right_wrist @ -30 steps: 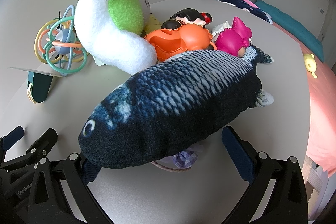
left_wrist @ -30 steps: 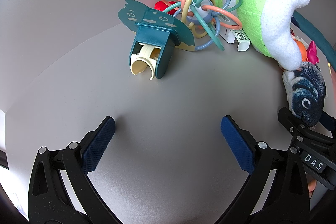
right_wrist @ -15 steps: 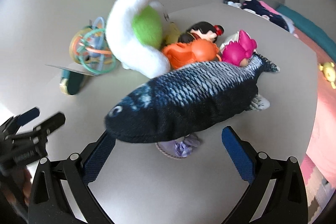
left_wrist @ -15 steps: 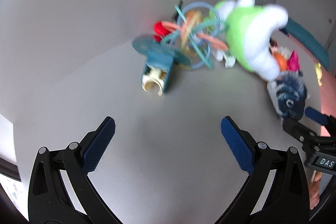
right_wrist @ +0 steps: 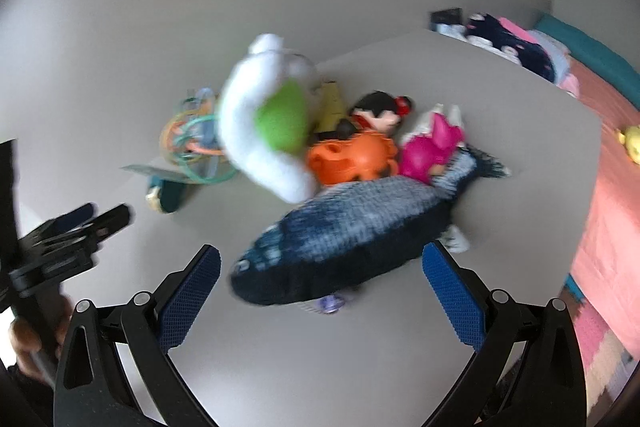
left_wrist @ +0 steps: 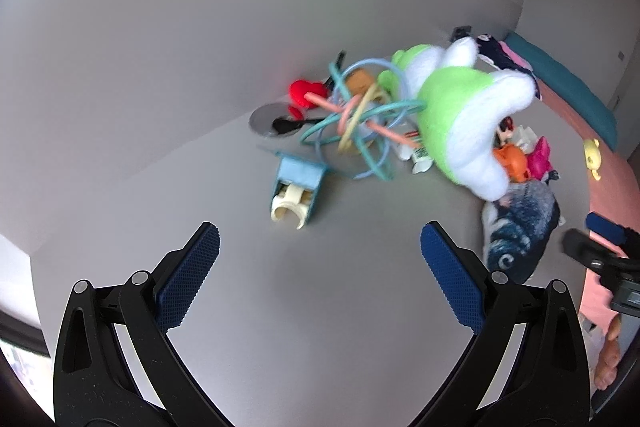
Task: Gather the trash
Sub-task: 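Close the left gripper on the green-and-white plush bunny and lift it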
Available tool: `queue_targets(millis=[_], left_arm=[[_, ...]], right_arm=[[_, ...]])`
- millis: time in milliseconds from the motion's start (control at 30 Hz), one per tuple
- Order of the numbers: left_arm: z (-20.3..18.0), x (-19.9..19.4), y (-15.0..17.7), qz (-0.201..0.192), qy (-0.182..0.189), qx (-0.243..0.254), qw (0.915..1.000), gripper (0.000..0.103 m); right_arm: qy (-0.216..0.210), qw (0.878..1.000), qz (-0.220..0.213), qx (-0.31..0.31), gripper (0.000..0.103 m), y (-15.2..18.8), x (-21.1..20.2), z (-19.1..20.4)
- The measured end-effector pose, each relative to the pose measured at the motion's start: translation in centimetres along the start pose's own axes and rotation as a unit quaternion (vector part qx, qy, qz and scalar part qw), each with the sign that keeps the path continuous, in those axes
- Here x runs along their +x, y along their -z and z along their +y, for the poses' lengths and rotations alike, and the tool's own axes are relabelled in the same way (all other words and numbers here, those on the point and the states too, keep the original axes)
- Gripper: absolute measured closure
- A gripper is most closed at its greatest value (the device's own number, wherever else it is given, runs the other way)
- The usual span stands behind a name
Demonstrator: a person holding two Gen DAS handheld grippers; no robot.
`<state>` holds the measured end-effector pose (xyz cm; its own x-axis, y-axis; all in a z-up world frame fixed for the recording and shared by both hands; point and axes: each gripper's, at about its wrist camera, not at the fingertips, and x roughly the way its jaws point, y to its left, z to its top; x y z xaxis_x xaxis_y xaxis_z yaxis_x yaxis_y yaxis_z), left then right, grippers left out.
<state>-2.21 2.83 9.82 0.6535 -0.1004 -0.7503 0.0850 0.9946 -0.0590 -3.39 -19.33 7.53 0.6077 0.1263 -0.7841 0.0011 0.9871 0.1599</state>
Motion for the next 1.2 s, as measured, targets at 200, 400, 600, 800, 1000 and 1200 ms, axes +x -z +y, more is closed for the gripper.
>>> queue_targets(millis=[200, 400, 600, 800, 1000, 1200], left_arm=[[-1.4, 1.3, -1.5, -0.002, 0.009, -0.004, 1.0, 0.006], [-2.7, 1.3, -2.4, -0.006, 0.023, -0.001, 0.9997, 0.006], [-4.9, 1.9, -3.8, -0.008, 0.039, 0.01, 0.9992, 0.006], [-7.7, 3.1, -5.5, -0.004, 0.054, 0.018, 0.9984, 0.006], [-11.5, 5.2, -7.3, -0.004, 0.042, 0.044, 0.9981, 0.006], [-13.3, 8.8, -9.0, 0.006, -0.014, 0.069, 0.9975, 0.006]], right_arm=[[-0.004, 0.994, 0.06, 0.096, 0.023, 0.6, 3.8, -2.0], [0.011, 0.985, 0.041, 0.165, 0.023, 0.0, 5.5, -2.8], [0.0, 0.988, 0.008, 0.152, 0.078, -0.3, 4.4, -2.5], [-0.001, 0.99, -0.042, 0.136, 0.079, -0.3, 0.1, -3.7], [-0.004, 0.99, -0.069, 0.122, 0.079, -2.3, -2.7, -5.0], [-0.01, 0.99, -0.081, 0.116, 0.079, -3.9, -3.7, -6.4]])
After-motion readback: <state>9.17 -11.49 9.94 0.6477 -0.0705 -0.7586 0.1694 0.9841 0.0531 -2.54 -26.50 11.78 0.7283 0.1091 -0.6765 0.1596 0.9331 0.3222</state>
